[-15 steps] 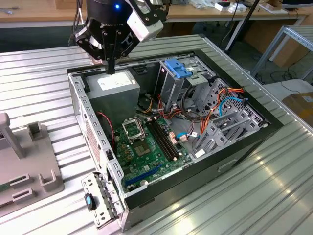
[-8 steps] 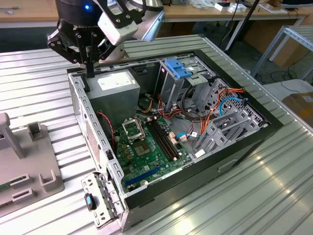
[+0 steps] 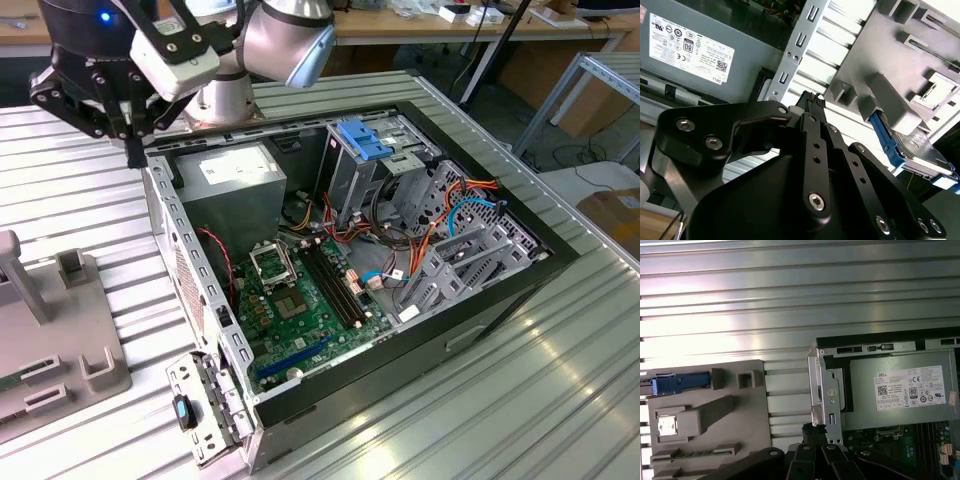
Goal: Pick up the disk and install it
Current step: 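Reach for the disk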
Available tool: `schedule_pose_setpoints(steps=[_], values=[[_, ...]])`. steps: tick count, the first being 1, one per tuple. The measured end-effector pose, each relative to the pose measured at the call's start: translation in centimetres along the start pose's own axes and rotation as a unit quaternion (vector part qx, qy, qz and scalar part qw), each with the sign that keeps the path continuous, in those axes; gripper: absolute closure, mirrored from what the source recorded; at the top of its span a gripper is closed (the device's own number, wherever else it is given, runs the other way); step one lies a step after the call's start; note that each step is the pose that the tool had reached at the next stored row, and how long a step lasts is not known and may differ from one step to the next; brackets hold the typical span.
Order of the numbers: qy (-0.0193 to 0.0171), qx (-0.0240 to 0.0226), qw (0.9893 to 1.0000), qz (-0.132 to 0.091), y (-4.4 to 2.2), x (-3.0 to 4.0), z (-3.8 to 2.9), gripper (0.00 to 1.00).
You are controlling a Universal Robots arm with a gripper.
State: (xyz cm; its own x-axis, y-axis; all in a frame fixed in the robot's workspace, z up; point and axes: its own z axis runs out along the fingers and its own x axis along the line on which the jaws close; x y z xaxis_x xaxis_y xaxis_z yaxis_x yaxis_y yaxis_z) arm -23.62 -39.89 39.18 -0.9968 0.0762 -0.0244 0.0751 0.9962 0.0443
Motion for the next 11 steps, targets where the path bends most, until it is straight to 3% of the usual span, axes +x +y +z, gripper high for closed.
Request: schedule_pose_setpoints(steps=[1,5,10,11], values=[[0.0000,0.0000,1.0000,0.000,-0.03,0.33,0.00,0.89],[0.0000,0.0000,1.0000,0.000,-0.29,3.75,-0.04,0.89],[0.0000,0.0000,1.0000,0.000,-0.43,5.64,-0.05,0.89],[0.0000,0.0000,1.0000,0.000,-0.48,6.39,-0.05,0.89]])
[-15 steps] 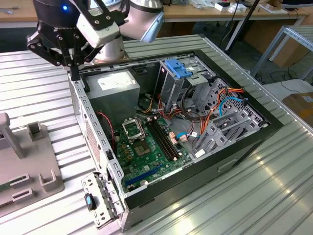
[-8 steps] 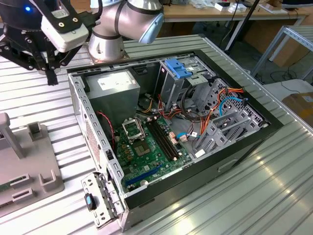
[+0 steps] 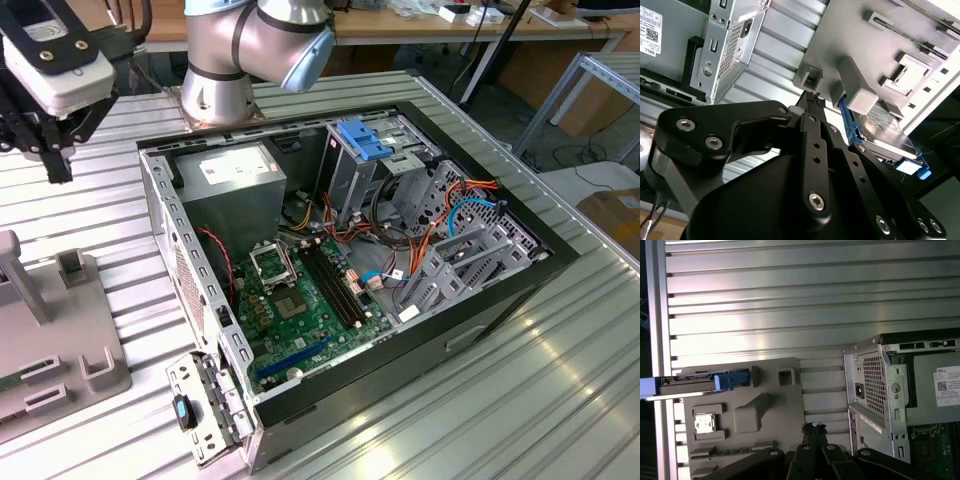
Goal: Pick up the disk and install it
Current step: 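Reach for the disk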
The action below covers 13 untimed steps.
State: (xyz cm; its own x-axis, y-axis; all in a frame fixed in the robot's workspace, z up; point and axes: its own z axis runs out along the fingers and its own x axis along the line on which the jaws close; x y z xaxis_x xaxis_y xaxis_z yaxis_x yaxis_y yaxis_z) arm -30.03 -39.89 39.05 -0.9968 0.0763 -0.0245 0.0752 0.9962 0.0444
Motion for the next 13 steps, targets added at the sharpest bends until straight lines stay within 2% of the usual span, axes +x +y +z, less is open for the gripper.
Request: schedule_pose_setpoints(steps=[2,6,9,11,13], values=[[0.0000,0.0000,1.0000,0.000,-0.05,0.63,0.00,0.89],[0.0000,0.0000,1.0000,0.000,-0.18,2.39,-0.02,0.89],[0.0000,0.0000,1.0000,0.000,-0.26,3.35,-0.02,0.89],[0.0000,0.0000,1.0000,0.000,-0.36,4.64,-0.03,0.89],[0.0000,0.0000,1.0000,0.000,-0.40,5.26,-0.04,0.89]])
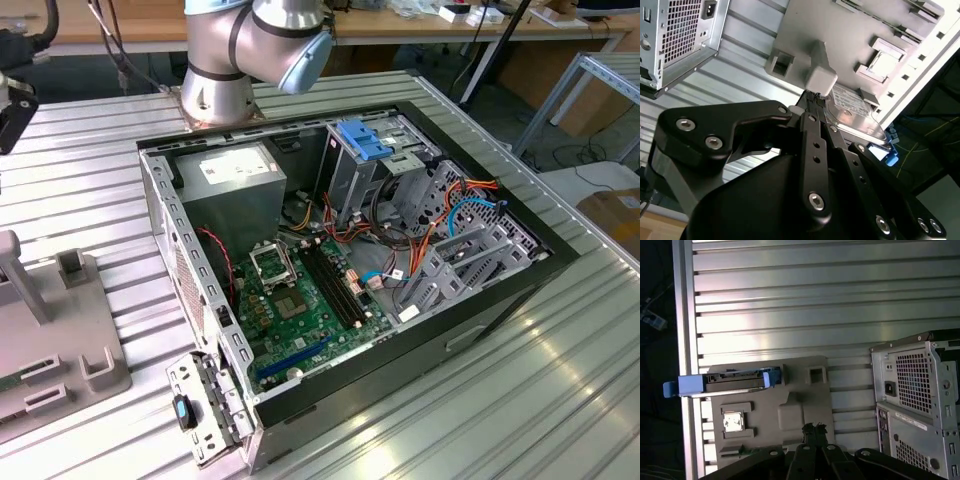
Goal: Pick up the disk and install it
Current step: 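Reach for the disk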
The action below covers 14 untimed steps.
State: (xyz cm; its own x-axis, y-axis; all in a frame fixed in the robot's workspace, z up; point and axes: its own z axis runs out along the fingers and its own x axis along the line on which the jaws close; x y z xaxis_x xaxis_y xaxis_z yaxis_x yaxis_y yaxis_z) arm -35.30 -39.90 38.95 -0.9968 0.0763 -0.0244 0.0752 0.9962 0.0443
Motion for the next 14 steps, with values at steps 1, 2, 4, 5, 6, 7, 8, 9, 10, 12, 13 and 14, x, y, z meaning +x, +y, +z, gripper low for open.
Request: schedule_pose_setpoints(steps=[1,2,4,5,6,7,8,9,10,12,13,14], values=[[0.0000,0.0000,1.0000,0.000,-0.03,0.36,0.00,0.89],[0.0000,0.0000,1.0000,0.000,-0.05,0.62,0.00,0.89],[0.0000,0.0000,1.0000,0.000,-0.14,1.83,0.00,0.89],[0.0000,0.0000,1.0000,0.000,-0.19,2.46,0.01,0.89],[0.0000,0.0000,1.0000,0.000,-0.23,2.95,0.01,0.89],[0.0000,0.0000,1.0000,0.000,-0.26,3.42,0.03,0.89],[0.0000,0.0000,1.0000,0.000,-0.29,3.70,0.04,0.89],[0.0000,0.0000,1.0000,0.000,-0.34,4.44,0.05,0.89],[0.0000,0.0000,1.0000,0.000,-0.39,5.03,0.07,0.89],[-0.0001,0.0001,1.0000,0.000,-0.46,5.98,0.10,0.89],[0.0000,0.0002,1.0000,0.000,-0.50,6.43,0.11,0.89],[0.0000,0.0002,1.0000,0.000,-0.53,6.90,0.13,0.89]])
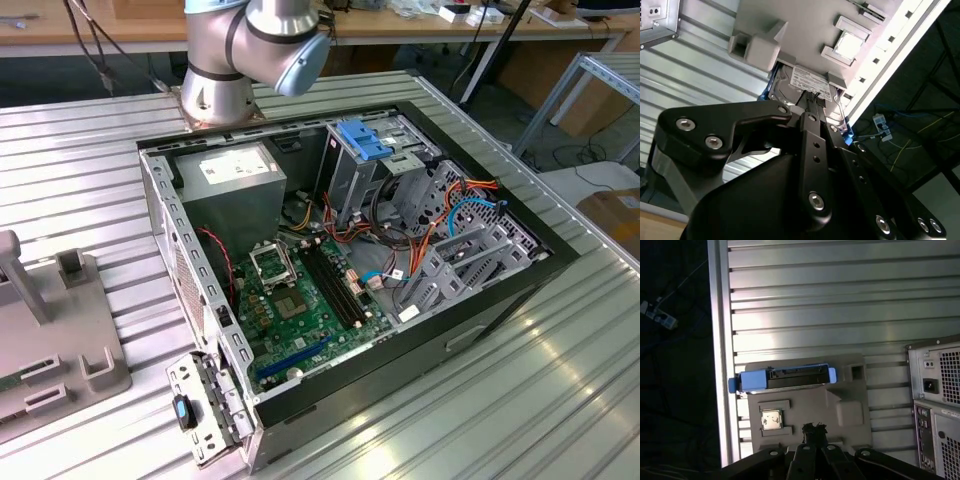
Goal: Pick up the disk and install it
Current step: 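Reach for the disk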
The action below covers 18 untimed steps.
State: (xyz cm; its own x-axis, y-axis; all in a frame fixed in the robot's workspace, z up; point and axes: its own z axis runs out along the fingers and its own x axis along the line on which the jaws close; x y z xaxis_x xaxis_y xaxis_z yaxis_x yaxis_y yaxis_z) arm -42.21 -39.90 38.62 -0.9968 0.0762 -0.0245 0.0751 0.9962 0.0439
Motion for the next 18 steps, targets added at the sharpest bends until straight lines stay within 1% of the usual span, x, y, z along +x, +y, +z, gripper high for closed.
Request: schedule_pose_setpoints(steps=[3,6,10,14,17,18], values=[[0.0000,0.0003,1.0000,0.000,-0.10,1.30,0.05,0.89],[-0.0001,0.0004,1.0000,0.000,-0.16,2.13,0.09,0.89],[0.0000,0.0007,1.0000,0.000,-0.24,3.08,0.12,0.89],[-0.0001,0.0010,1.0000,0.000,-0.29,3.69,0.17,0.89],[-0.0002,0.0015,1.0000,0.000,-0.35,4.50,0.26,0.89],[-0.0001,0.0015,1.0000,0.000,-0.36,4.63,0.26,0.89]])
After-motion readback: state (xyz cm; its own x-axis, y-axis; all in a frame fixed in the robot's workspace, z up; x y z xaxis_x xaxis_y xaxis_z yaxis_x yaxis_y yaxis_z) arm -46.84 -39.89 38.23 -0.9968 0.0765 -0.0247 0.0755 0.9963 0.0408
